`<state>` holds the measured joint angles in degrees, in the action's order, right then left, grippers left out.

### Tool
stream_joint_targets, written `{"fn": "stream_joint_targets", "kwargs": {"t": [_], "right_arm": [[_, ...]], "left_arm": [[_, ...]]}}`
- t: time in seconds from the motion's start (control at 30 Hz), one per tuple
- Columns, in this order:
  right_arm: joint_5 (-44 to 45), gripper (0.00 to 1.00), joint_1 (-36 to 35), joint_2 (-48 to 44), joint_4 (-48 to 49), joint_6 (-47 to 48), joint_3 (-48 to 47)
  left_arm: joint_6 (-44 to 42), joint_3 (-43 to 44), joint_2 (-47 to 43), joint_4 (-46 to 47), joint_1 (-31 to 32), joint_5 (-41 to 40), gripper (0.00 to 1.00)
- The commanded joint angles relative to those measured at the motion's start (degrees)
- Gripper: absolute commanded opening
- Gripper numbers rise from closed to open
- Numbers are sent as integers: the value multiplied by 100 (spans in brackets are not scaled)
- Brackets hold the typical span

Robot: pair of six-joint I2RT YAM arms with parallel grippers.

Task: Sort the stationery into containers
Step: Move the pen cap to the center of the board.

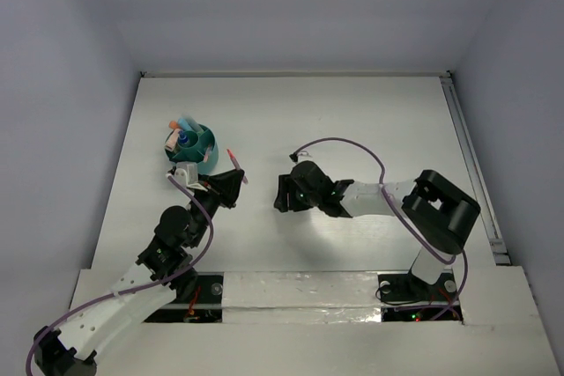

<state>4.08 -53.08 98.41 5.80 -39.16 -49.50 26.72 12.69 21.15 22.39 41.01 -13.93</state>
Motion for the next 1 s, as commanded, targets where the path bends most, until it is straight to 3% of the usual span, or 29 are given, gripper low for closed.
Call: {"fn": "stream_joint_targets", "kwargs": {"t": [0.0,0.23,0.53,0.97], "right_arm": [[356,61,8,266,-88,162,-157],[638,60,61,626,-527,461,-701],[990,40,61,882,-1292,716,-1159],[1526,27,61,1198,-2294,1077,-1493]], "left_arm": [[35,-73,-14,230,-32,14,0],[35,-73,-5,204,-32,-22,0],[17,-65,-49,160,-32,-66,0],[17,-56,-260,28,-32,-180,0]]}}
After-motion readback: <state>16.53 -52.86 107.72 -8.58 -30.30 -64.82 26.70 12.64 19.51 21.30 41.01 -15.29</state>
